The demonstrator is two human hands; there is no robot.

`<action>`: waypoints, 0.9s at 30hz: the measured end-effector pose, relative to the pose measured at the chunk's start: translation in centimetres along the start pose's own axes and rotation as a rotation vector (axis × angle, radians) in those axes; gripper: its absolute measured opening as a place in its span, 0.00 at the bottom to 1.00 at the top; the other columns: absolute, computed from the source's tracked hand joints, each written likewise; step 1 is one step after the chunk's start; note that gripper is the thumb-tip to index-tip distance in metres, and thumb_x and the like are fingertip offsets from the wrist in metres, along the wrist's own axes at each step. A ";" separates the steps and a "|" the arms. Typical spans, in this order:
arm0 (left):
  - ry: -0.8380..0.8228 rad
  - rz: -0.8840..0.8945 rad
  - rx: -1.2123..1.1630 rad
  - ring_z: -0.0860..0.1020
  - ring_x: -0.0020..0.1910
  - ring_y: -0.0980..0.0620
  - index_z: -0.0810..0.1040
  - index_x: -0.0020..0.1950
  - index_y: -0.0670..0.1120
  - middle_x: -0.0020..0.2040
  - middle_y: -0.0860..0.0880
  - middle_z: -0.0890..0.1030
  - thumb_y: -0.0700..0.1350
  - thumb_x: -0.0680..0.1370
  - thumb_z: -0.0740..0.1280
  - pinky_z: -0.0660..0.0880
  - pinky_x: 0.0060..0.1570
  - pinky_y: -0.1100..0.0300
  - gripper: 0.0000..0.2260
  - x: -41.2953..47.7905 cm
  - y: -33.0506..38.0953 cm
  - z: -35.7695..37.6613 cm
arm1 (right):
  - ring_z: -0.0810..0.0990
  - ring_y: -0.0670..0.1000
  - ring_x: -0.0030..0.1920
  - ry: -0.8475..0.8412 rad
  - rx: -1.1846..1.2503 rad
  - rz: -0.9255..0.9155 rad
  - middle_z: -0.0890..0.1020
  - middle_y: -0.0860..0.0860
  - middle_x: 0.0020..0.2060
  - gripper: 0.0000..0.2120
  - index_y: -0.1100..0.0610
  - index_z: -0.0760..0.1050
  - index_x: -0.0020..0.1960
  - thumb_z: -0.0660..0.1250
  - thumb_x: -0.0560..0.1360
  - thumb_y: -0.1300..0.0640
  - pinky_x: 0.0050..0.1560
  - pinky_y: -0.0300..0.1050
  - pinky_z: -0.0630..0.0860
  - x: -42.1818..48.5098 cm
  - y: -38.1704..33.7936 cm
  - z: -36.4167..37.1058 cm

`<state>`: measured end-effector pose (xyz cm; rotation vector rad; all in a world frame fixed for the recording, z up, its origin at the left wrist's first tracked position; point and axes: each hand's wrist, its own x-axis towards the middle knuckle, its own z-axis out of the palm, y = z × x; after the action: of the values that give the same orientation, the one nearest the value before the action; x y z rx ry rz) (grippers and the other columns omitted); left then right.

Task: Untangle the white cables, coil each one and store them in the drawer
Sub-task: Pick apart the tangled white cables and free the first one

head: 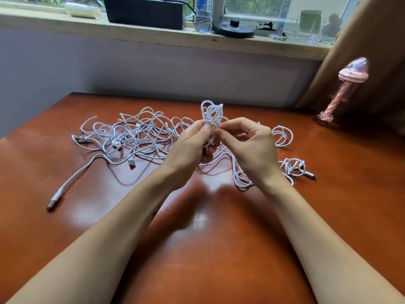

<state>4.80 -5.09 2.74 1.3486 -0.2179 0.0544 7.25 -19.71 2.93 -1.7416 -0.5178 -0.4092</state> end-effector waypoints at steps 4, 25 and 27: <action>-0.015 -0.007 0.021 0.67 0.33 0.55 0.76 0.44 0.50 0.35 0.51 0.73 0.43 0.86 0.55 0.62 0.34 0.61 0.14 0.0 0.0 0.0 | 0.85 0.44 0.39 0.000 0.012 0.043 0.87 0.49 0.39 0.04 0.57 0.85 0.46 0.77 0.73 0.62 0.44 0.35 0.77 0.1 -0.1 -0.1; -0.029 -0.026 0.067 0.68 0.32 0.56 0.74 0.56 0.40 0.35 0.53 0.73 0.43 0.87 0.55 0.63 0.34 0.61 0.10 0.2 -0.6 0.2 | 0.84 0.50 0.36 0.136 -0.104 -0.014 0.84 0.49 0.35 0.08 0.53 0.78 0.47 0.78 0.74 0.55 0.40 0.47 0.80 -0.4 0.2 0.6; -0.023 -0.025 0.095 0.67 0.32 0.56 0.73 0.60 0.35 0.36 0.52 0.72 0.44 0.87 0.54 0.64 0.34 0.61 0.13 0.2 -0.8 0.1 | 0.84 0.46 0.35 0.164 -0.154 -0.043 0.84 0.47 0.35 0.06 0.50 0.81 0.49 0.77 0.74 0.55 0.41 0.45 0.81 -0.5 0.1 0.8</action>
<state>5.14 -5.40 2.08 1.4465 -0.2196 0.0284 6.85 -19.02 2.38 -1.8272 -0.4155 -0.6305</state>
